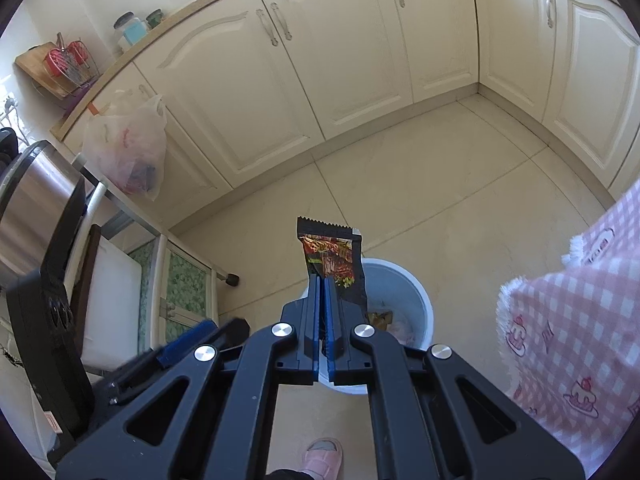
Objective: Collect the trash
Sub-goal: 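Carry both items to the bin and open both tools over it, then move both open tools back to the table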
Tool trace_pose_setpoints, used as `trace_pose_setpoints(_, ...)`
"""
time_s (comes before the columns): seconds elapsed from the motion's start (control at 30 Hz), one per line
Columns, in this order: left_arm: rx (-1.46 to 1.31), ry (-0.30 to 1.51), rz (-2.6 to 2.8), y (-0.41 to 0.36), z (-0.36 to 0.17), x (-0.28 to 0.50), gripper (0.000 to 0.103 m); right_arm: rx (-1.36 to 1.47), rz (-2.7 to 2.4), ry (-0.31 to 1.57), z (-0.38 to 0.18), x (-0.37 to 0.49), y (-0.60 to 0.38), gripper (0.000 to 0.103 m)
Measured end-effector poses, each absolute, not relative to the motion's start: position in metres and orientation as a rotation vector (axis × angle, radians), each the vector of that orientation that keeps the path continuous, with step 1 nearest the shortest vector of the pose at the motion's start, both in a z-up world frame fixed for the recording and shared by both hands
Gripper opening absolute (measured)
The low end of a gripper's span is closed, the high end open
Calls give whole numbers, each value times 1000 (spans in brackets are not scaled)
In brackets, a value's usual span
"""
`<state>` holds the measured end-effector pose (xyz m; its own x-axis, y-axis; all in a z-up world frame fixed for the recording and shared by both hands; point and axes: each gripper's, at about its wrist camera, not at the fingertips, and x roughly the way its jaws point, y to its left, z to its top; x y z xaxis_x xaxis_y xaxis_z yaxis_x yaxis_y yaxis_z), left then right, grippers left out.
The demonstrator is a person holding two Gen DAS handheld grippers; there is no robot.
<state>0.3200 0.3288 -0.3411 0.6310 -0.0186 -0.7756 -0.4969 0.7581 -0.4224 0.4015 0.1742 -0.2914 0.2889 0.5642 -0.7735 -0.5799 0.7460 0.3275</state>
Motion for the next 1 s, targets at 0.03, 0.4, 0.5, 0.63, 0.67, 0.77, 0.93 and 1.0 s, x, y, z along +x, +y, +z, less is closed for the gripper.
trace_pose_setpoints(0.03, -684, 850, 293, 330, -341, 319, 48, -11, 768, 1013, -290, 402, 176, 5)
trace_pose_setpoints(0.4, -690, 828, 287, 330, -333, 317, 49, -81, 719, 953, -276, 393, 166, 10)
trace_pose_setpoints(0.5, -655, 815, 265, 317, -319, 315, 49, -98, 680, 933, -265, 385, 150, 14)
trace_pose_setpoints(0.63, -603, 784, 211, 289, -291, 311, 49, -113, 623, 868, -235, 369, 120, 16)
trace_pose_setpoints(0.67, -593, 774, 189, 280, -282, 310, 49, -108, 609, 850, -225, 365, 110, 17)
trace_pose_setpoints(0.77, -539, 736, 116, 244, -247, 305, 49, -92, 574, 782, -192, 348, 76, 21)
trace_pose_setpoints(0.93, -447, 681, 2, 179, -191, 295, 53, -41, 504, 670, -139, 320, 8, 27)
trace_pose_setpoints(1.0, -395, 660, -54, 144, -168, 291, 53, -24, 481, 633, -121, 310, -18, 29)
